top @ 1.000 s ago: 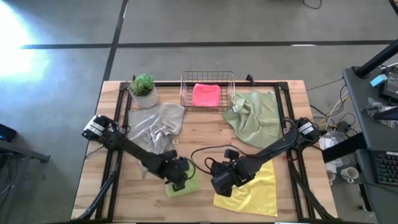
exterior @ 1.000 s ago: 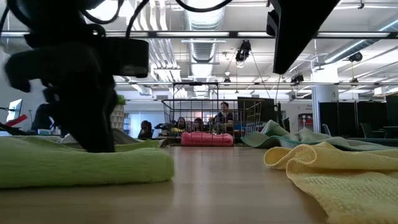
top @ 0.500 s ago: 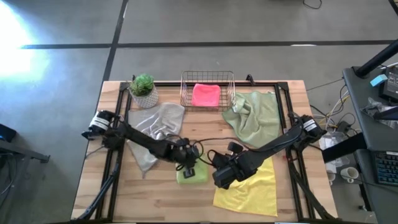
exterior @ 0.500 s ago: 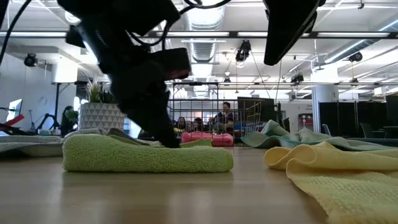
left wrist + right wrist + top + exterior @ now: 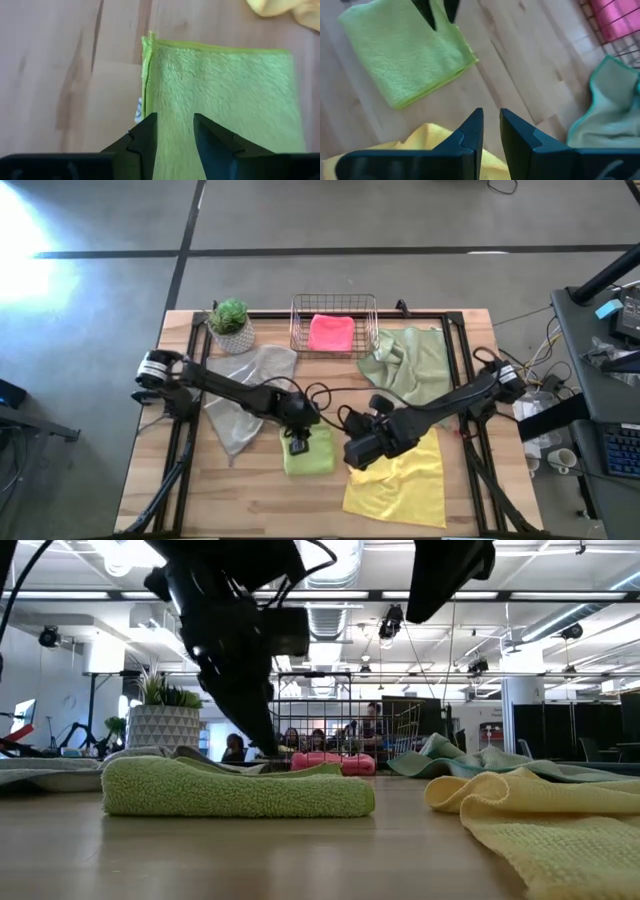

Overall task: Fold microfiber towels
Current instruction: Fold the light green towel, then put the folded light green towel into the wire basket

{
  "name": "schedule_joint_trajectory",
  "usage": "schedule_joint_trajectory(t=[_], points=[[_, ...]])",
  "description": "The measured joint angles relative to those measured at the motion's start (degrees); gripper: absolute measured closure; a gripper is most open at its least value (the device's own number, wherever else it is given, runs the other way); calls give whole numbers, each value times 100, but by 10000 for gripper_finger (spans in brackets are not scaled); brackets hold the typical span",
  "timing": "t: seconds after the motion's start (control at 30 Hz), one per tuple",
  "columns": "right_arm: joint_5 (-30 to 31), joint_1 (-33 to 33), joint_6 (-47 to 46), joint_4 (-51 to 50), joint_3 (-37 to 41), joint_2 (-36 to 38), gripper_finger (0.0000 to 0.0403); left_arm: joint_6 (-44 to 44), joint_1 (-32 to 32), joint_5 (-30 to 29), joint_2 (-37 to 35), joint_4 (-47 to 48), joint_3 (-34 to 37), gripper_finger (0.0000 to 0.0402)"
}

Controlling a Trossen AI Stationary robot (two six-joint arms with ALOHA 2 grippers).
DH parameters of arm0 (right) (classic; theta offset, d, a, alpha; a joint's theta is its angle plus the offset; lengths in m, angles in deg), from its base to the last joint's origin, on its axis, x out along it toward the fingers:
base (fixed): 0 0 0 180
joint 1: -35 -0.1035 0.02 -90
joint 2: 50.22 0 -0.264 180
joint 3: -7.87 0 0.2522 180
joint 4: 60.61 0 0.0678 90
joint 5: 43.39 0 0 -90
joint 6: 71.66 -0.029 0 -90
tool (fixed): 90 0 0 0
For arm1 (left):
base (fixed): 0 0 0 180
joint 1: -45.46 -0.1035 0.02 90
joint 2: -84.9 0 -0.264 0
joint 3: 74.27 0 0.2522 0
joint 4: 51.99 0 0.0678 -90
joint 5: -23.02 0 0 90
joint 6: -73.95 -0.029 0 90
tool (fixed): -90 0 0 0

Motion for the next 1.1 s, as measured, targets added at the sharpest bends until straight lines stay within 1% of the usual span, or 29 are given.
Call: schedule_joint_trajectory(t=[0.17, 0.33, 0.47, 0.57, 0.7, 0.8, 0.9, 1.03, 1.1], points=[[203, -1, -66, -125, 175, 142, 349, -277, -13, -23, -505, 755, -4, 256], [197, 38, -459, -2, 858, 408, 349, -264, -17, -147, -1075, 1584, -4, 205], [178, 68, -960, 559, 1688, 792, 349, -290, -17, -140, -1483, 2193, 73, 178], [82, 109, -1219, 1327, 2296, 1148, 349, -250, 3, -85, -1793, 2278, 302, 174], [-17, 186, -1614, 2536, 2988, 1575, 349, 159, 13, 51, -2140, 2016, 783, 173], [-15, 248, -1766, 3435, 3431, 1766, 349, 725, 31, 165, -2350, 1241, 1336, 173], [-52, 379, -2087, 4180, 3762, 1807, 349, 1337, 36, 426, -2498, 340, 1876, 173], [-562, 645, -2178, 4850, 4025, 1661, 343, 2190, 44, 699, -2590, -616, 2439, 173], [-865, 804, -2176, 5176, 4091, 1511, 333, 2538, 42, 822, -2604, -748, 2627, 173]])
